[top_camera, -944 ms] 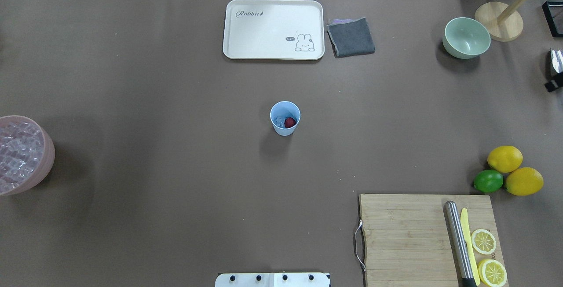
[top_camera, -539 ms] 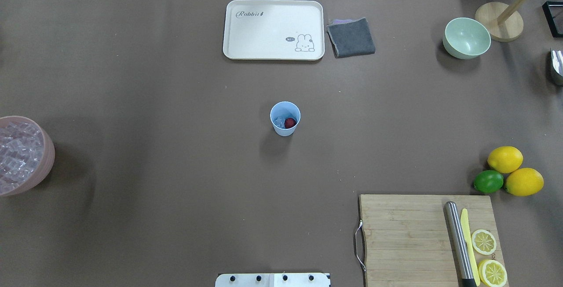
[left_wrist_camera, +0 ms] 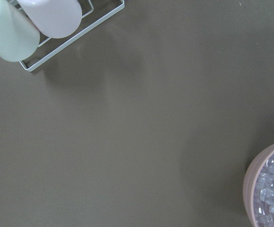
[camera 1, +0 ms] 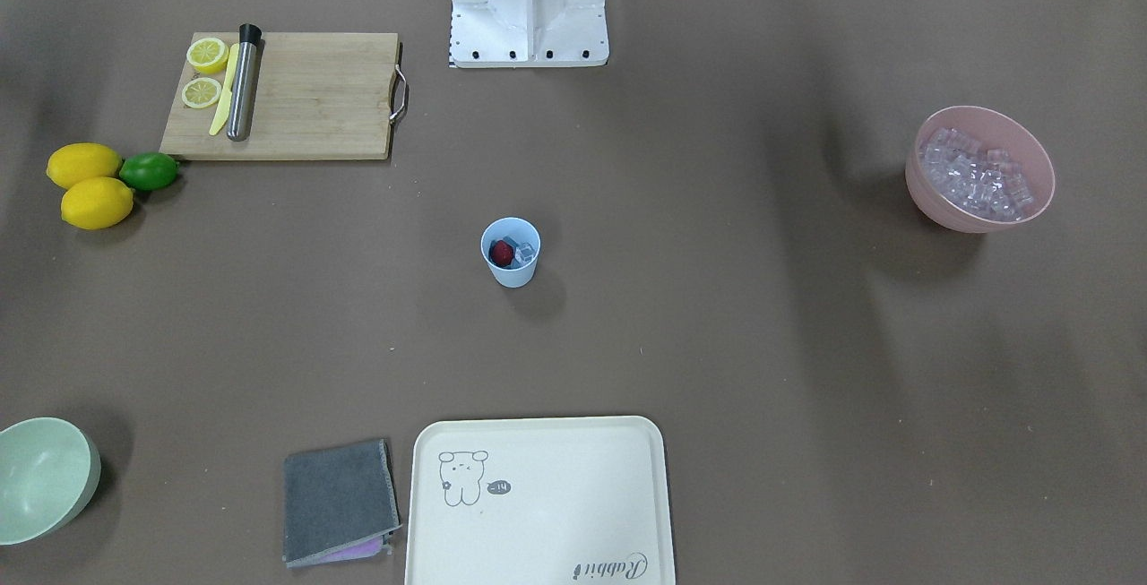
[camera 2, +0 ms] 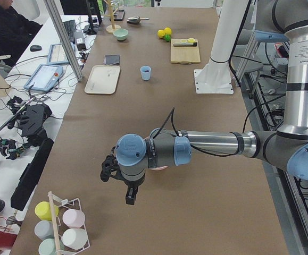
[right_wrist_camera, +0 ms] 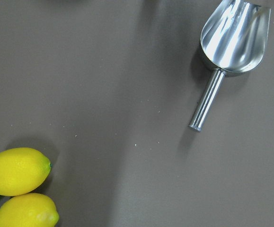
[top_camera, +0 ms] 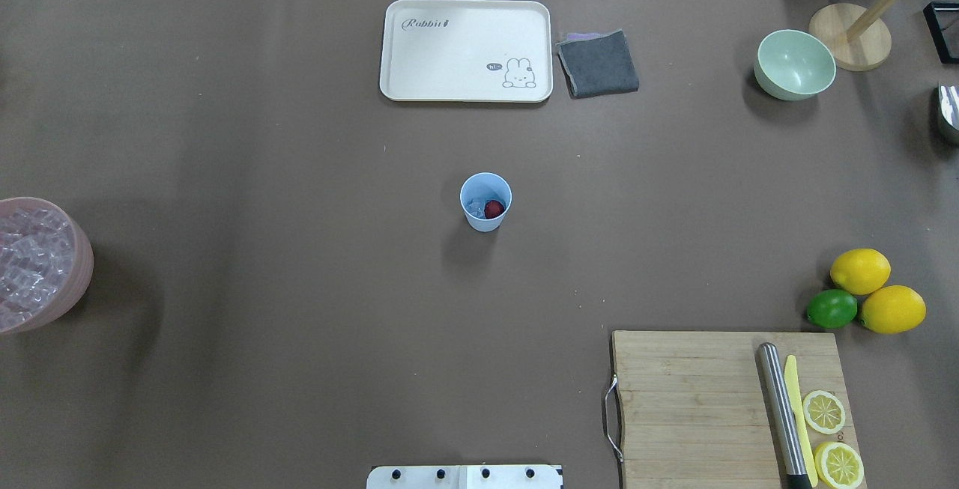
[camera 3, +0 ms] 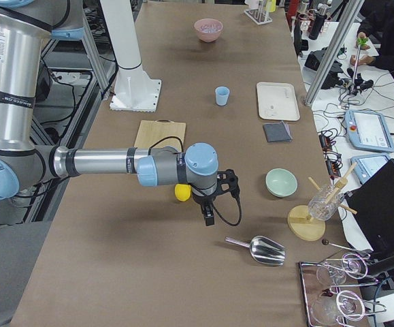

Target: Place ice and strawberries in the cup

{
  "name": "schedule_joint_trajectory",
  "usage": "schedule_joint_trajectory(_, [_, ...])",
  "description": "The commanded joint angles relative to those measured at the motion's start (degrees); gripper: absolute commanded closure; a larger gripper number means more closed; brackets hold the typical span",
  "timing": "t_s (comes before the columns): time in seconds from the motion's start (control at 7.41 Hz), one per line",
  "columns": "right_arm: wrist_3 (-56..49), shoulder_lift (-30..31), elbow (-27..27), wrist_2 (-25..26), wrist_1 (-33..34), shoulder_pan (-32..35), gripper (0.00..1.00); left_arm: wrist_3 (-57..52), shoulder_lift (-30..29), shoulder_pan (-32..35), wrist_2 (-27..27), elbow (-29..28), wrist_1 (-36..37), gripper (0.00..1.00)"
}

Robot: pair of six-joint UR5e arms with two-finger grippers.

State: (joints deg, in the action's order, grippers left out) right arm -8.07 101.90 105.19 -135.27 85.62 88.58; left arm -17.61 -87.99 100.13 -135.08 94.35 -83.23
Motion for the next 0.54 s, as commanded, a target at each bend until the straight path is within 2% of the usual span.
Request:
schedule_joint_trajectory(0.0, [0.0,-0.4,0.3,-0.2,0.1,1.2,0.0,0.0,0.4,0.1,4.5,-0.5,-4.2,0.03])
schedule_joint_trajectory(0.27, [0.0,-0.6,0.2,-0.1,0.4,1.8,0.0,0.6,0.6,-0.1,4.6,-0.1,-3.8,0.03])
schedule_joint_trajectory(0.4, [-0.1,-0.4,0.0,-0.1,0.4,2.6,0.0,5.1,0.6,-1.2,4.4,-0.3,-4.3,0.03])
